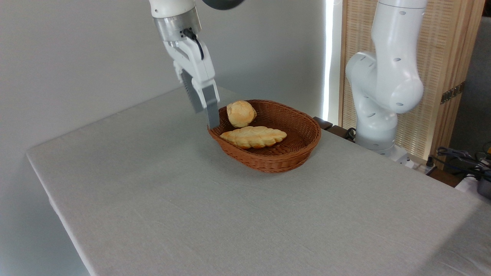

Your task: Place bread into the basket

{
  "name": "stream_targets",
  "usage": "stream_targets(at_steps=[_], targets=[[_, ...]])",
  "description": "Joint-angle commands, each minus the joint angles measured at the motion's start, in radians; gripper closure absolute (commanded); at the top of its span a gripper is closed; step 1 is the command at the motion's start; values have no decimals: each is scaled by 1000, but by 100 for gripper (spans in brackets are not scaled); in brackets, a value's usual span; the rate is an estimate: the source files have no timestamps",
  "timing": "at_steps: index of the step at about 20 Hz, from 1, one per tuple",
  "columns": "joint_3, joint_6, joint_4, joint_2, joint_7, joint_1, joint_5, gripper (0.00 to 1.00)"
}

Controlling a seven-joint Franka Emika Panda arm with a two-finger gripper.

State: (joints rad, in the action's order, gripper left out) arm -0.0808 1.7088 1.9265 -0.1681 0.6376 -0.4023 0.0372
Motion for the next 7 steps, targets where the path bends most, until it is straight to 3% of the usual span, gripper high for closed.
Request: stream_targets(at_steps=[1, 7], targets=[[-89, 92, -6, 18, -12, -6, -60, 0], [-163, 127, -17, 47, -18, -7, -59, 0]])
